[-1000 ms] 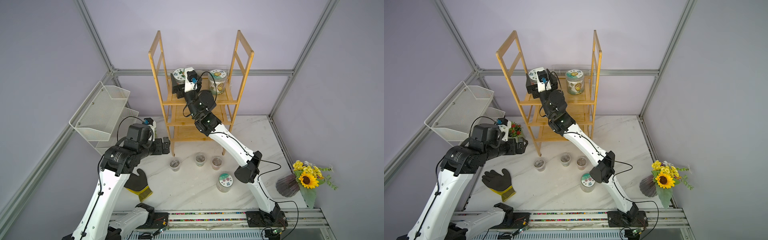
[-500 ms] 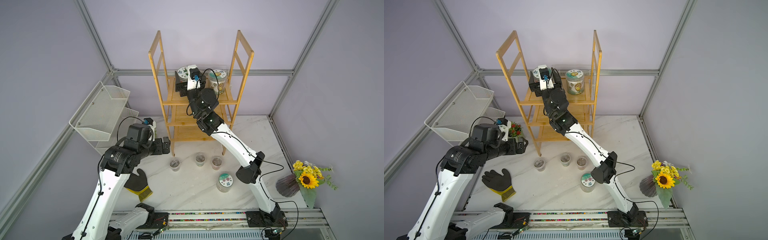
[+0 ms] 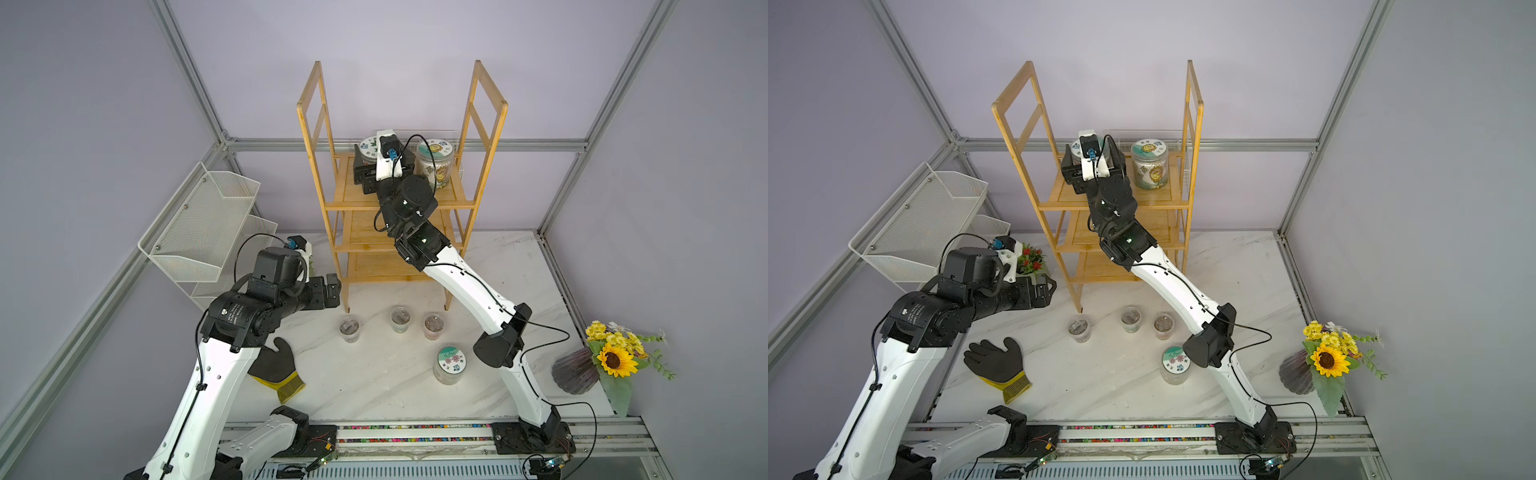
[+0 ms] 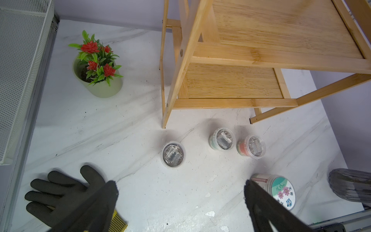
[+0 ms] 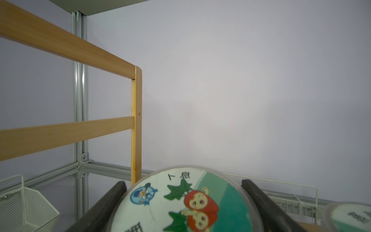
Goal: Place the seed container on the shelf
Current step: Place the seed jar on the shelf.
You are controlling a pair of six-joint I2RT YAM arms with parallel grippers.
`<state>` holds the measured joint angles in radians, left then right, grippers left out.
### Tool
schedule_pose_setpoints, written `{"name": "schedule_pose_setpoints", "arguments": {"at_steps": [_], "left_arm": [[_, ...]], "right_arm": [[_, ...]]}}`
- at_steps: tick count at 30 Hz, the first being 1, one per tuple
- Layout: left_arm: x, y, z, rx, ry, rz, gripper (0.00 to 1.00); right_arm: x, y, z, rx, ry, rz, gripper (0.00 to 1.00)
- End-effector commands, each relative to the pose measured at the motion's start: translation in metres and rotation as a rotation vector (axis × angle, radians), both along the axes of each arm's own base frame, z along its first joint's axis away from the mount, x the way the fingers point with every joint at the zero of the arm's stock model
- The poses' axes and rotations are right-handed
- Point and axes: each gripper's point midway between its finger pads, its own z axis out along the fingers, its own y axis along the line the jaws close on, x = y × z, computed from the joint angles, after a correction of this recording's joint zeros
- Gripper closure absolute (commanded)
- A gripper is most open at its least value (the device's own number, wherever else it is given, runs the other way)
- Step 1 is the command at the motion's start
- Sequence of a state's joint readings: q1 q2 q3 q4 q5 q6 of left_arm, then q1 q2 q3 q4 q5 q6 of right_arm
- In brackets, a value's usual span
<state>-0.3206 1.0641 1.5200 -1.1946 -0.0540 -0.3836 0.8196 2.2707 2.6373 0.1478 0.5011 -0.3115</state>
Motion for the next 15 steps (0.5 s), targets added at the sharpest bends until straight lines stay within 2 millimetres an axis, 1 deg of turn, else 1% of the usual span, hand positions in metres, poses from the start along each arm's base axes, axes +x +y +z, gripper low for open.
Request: {"name": "schedule_pose_setpoints", "arguments": {"at_steps": [1,8,11,15], "left_arm": [[0.003,0.0,0.015,-0.032,-0.045,0.008,0.0],[0.004,-0.001,0.016,-0.028,-0.046,0.006,0.0],[0.005,0.0,0.014,-0.026,-0.042,0.008,0.0],[0.004,0.0,0.013,-0.025,-0.041,0.006,0.0]], "right_arm": [[-0.012,-0.034,0.032,0.061,-0.027,-0.037,0.68],[-0.008,-0.042,0.031,0.068,-0.012,-0.059,0.68],[-0.005,-0.043,0.026,0.068,0.005,-0.064,0.68],[-0.001,-0.049,0.022,0.078,0.027,-0.087,0.67]]}}
